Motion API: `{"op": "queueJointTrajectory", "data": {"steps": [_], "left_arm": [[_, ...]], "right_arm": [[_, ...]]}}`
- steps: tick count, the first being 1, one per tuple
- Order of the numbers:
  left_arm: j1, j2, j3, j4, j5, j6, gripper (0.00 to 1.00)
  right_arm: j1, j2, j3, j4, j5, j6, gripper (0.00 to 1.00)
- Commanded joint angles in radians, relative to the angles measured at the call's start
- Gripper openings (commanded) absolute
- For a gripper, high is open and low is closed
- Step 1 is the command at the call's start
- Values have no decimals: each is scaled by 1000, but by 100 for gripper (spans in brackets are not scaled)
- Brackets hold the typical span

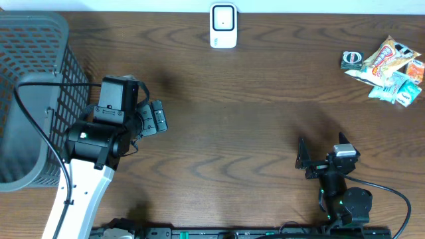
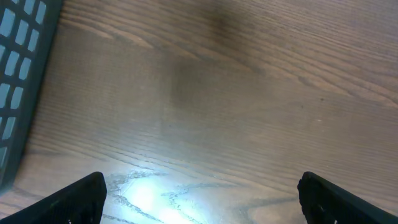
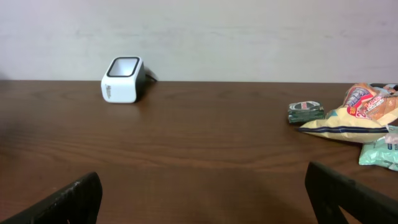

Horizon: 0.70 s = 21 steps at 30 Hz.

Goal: Scan the item barcode

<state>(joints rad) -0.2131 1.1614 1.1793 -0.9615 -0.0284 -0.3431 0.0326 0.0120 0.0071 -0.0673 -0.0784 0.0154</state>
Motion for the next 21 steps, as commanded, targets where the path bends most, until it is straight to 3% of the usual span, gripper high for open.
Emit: {"op": "queueJointTrajectory", "data": {"steps": [1, 11, 13, 21], "left_arm": [[2, 2, 9, 0, 2, -9, 98], [2, 3, 9, -3, -2, -2, 98], [2, 3, 9, -55, -37, 48, 98], [2, -45, 9, -138, -36, 47, 98]], "right_arm": [[8, -7, -1, -3, -6, 6, 99], [8, -7, -1, -4, -6, 6, 99], [8, -7, -1, -3, -6, 6, 99], [8, -7, -1, -3, -6, 6, 99]]}}
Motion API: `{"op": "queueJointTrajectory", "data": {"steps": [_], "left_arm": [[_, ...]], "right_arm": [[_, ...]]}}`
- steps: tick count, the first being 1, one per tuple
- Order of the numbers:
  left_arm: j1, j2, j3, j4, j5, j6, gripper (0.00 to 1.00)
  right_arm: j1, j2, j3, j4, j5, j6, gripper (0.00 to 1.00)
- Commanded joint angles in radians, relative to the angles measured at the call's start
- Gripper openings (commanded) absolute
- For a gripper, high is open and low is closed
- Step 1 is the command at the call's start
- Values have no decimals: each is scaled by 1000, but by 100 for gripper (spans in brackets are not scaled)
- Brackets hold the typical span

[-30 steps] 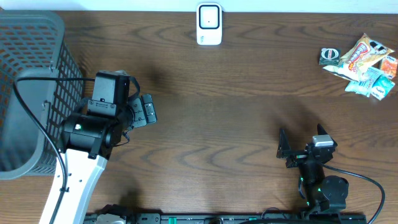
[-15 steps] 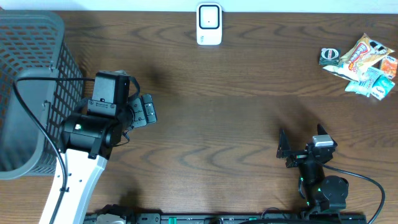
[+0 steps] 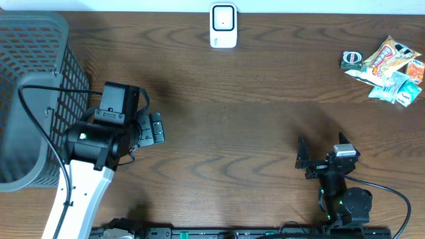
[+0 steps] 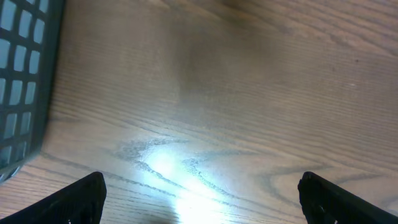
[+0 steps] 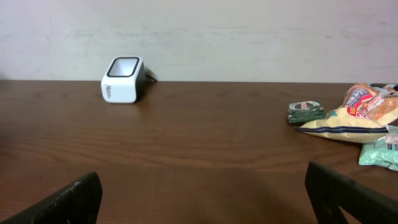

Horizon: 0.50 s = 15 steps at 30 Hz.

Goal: Scan the item barcode

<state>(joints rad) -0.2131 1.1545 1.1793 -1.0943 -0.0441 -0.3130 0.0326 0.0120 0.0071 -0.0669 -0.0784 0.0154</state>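
The white barcode scanner (image 3: 224, 25) stands at the back edge of the table, also in the right wrist view as the scanner (image 5: 123, 79). Snack packets (image 3: 393, 70) and a small dark green tin (image 3: 352, 60) lie at the back right; the right wrist view shows the packets (image 5: 360, 115) and tin (image 5: 306, 112). My left gripper (image 3: 150, 128) is open over bare wood beside the basket, nothing between its fingers (image 4: 200, 198). My right gripper (image 3: 323, 147) is open near the front right, its fingertips (image 5: 62, 202) wide apart over bare table.
A tall grey mesh basket (image 3: 30, 79) fills the left end of the table, its wall (image 4: 25, 81) close to my left gripper. The brown wooden table (image 3: 252, 119) stretches between the scanner, the snacks and both arms.
My left gripper has drawn back a little toward the front and left, nearer the basket's lower corner. The right arm, scanner and snacks have not moved.
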Motion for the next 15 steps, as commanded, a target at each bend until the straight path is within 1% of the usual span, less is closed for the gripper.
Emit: {"op": "queueJointTrajectory", "data": {"steps": [1, 3, 6, 7, 11, 15], "left_arm": [[2, -48, 9, -5, -20, 17, 98], [2, -68, 9, -26, -19, 14, 98], [2, -102, 9, -55, 22, -84, 98], [2, -113, 9, -55, 25, -91, 98], [2, -165, 9, -73, 7, -48, 98], [2, -236, -4, -70, 36, -37, 98]], "right_arm": [[8, -7, -1, -4, -6, 6, 99], [8, -7, -1, -4, -6, 6, 99], [8, -7, -1, -4, -6, 6, 99], [8, -7, -1, -4, -6, 6, 99], [8, -7, -1, -4, -6, 6, 99], [8, -7, -1, -4, -6, 6, 99]]}}
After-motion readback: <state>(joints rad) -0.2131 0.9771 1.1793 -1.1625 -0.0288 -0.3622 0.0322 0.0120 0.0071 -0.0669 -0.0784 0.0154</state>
